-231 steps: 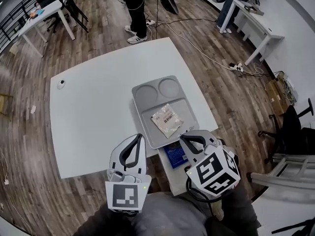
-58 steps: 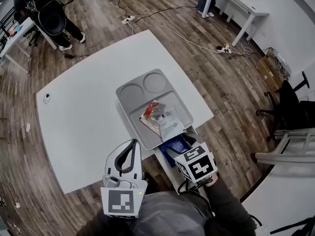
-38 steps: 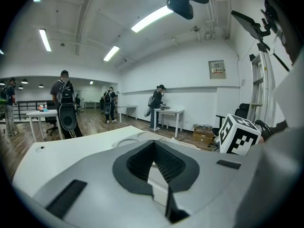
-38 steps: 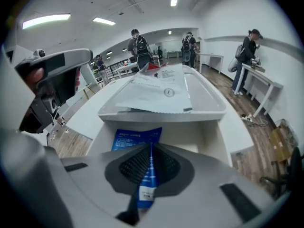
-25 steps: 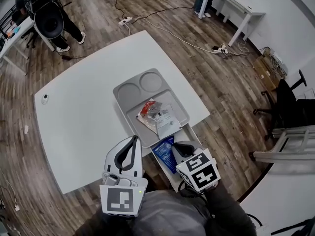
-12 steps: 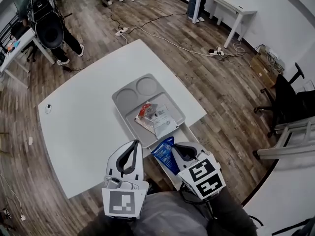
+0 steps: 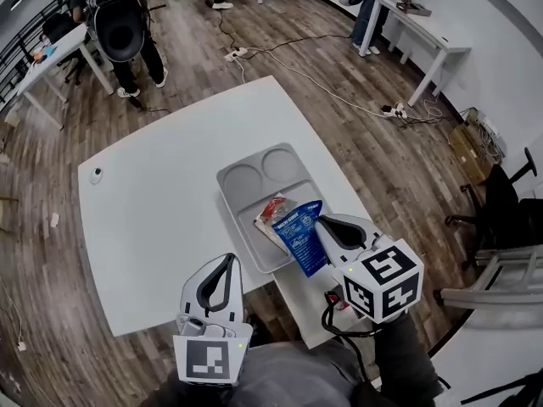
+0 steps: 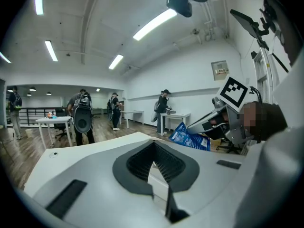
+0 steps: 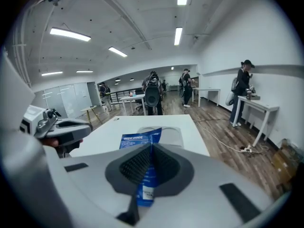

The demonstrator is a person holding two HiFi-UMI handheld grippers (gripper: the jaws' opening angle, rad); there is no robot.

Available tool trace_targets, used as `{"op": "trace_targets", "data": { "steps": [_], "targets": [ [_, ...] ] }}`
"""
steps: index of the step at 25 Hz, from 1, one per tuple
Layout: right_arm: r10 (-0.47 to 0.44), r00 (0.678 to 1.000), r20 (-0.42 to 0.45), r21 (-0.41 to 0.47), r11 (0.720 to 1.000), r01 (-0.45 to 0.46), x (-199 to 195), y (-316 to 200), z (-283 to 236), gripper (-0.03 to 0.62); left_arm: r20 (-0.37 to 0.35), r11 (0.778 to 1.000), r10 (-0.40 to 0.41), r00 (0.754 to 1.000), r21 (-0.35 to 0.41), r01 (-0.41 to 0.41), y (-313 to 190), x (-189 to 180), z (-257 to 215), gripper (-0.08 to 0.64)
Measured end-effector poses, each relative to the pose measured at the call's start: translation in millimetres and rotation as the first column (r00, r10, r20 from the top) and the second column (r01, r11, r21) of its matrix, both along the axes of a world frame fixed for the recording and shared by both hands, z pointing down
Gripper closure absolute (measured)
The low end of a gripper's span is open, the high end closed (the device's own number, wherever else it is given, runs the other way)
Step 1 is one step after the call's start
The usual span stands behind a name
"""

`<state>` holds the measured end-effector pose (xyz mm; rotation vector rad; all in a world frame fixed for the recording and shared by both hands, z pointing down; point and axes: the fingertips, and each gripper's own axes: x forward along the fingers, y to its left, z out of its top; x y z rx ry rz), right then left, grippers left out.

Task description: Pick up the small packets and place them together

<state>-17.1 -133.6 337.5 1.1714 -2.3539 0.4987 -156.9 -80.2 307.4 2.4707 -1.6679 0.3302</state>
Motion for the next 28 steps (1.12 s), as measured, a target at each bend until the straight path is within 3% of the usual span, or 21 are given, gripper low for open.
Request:
{"op": "trace_targets", "data": {
  "steps": [7, 13, 19, 26, 28],
  "targets": [
    [-0.090, 0.994, -0.057, -0.054, 0.995, 0.087, -32, -52, 22, 0.577, -0.010, 0.985, -0.158, 0.987, -0.066, 0.157, -10, -42, 15, 0.565],
    [-0.125, 0.988, -0.092, -0.109, 0.987, 0.114, -46, -69, 48, 0.534, -0.019, 0.968, -0.234, 0.972, -0.101, 0.231, -7, -64, 29, 0.565],
    [-0.146, 0.983, -0.109, -0.116, 0.984, 0.133, -55, -68, 60, 0.526, -0.032, 0.959, -0.269, 0.963, -0.108, 0.264, 0, -76, 34, 0.565],
    [-0.136, 0.989, -0.054, -0.105, 0.986, 0.130, -58, -65, 49, 0.508, -0.034, 0.957, -0.281, 0.959, -0.091, 0.277, 9, -84, 27, 0.565],
    [-0.131, 0.990, -0.060, -0.094, 0.988, 0.125, -56, -66, 46, 0.445, -0.032, 0.957, -0.281, 0.959, -0.091, 0.277, 11, -83, 25, 0.565]
  ]
}}
